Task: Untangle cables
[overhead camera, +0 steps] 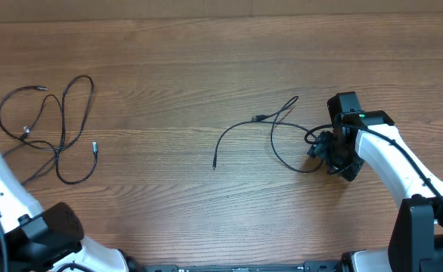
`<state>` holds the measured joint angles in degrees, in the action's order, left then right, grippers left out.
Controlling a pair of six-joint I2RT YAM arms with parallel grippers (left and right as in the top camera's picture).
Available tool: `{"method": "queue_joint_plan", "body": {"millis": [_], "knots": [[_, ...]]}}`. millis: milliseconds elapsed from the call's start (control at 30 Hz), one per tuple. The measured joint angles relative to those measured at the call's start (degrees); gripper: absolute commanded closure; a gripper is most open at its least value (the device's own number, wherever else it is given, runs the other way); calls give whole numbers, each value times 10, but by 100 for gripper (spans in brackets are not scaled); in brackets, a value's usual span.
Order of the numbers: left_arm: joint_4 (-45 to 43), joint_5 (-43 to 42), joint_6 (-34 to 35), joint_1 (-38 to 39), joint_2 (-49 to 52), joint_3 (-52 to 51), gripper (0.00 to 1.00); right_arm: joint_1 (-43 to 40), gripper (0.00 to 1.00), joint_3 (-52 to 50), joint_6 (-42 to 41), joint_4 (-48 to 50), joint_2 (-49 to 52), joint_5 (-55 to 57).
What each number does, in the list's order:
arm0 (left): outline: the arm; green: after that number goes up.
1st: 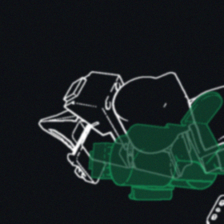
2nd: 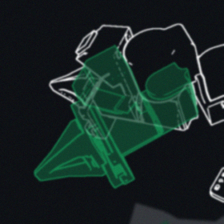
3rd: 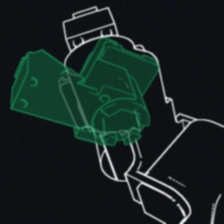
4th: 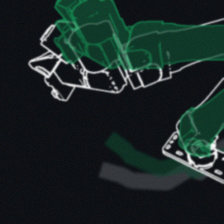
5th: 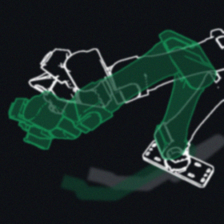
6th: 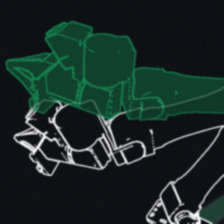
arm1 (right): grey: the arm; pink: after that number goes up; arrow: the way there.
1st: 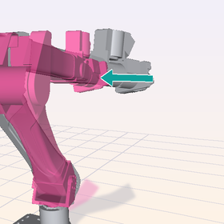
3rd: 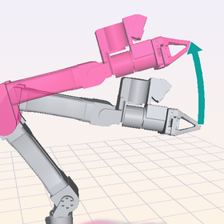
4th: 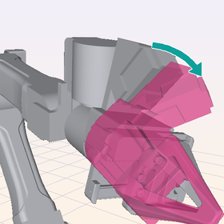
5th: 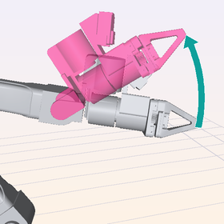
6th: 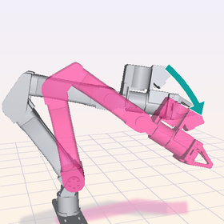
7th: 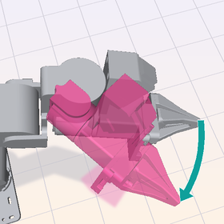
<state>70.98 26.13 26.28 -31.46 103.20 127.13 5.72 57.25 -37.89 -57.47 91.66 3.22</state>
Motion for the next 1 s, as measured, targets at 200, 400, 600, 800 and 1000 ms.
{"method": "queue_joint_plan", "body": {"millis": [200, 400, 600, 800, 1000], "knots": [[21, -68, 12, -16, 0, 0, 92, 0, 24, 0, 2, 3, 0, 0], [23, -187, 19, 8, 0, 0, 57, 0, 19, 0, 3, 3, 0, -3], [2, -339, -30, 96, 9, 0, 31, 0, 12, 0, 4, 2, 0, -14], [-5, -431, -121, 238, 65, 0, 14, 0, 6, 0, 5, 2, 0, -18], [-6, -497, -175, 377, 153, 0, 0, 0, 6, 0, 4, 2, 0, -18]]}}
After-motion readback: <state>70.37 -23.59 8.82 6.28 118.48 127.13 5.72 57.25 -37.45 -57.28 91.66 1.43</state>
